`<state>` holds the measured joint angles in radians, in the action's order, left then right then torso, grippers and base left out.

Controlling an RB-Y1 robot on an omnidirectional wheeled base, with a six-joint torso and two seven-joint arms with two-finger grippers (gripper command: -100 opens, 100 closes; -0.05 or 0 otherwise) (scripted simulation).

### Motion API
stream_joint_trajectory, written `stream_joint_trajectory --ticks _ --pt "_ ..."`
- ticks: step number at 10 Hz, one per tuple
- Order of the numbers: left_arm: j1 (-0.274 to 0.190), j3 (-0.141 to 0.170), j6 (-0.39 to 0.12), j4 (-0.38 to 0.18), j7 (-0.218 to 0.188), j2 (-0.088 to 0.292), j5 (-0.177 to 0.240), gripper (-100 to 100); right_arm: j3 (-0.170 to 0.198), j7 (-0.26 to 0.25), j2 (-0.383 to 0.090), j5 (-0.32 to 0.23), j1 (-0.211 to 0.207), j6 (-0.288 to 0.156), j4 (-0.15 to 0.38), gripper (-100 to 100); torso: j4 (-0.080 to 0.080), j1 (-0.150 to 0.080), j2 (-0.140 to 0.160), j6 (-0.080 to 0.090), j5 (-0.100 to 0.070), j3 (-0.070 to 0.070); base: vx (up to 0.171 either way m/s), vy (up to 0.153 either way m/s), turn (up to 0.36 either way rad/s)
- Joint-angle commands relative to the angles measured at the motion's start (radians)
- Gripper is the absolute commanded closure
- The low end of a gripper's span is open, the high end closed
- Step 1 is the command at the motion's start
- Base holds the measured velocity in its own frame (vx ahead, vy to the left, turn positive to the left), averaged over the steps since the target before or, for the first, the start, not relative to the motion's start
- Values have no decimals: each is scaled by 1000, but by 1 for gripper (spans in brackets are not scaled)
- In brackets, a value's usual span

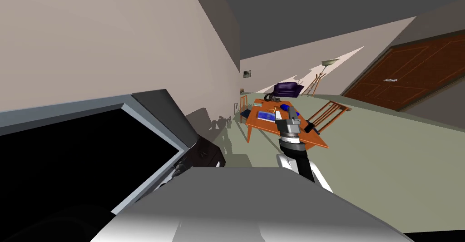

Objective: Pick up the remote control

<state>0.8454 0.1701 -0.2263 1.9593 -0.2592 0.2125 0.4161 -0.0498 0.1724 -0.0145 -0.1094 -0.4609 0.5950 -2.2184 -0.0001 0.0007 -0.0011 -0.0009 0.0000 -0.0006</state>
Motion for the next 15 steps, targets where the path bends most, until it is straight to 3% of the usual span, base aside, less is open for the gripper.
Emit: stream_joint_trajectory --ticks 1,3,8,11,15 --pt "27 9 -50 -28 -31 1 29 -100 0 0 0 0 0 0 0 0 0 0 0 0 0 0 14 11 -275" --pt "65 31 -123 -77 -88 8 82 -100 0 0 0 0 0 0 0 0 0 1 0 1 0 0 17 30 -364" --pt "100 51 -225 -123 -142 13 135 -100 0 0 0 0 0 0 0 0 0 0 1 0 0 0 4 25 -155" --pt "146 82 -331 -187 -217 16 207 -100 0 0 0 0 0 0 0 0 0 1 1 0 0 1 1 42 -276" --pt "172 101 -414 -224 -262 16 252 -100 0 0 0 0 0 0 0 0 0 0 1 0 0 0 -4 39 -113"
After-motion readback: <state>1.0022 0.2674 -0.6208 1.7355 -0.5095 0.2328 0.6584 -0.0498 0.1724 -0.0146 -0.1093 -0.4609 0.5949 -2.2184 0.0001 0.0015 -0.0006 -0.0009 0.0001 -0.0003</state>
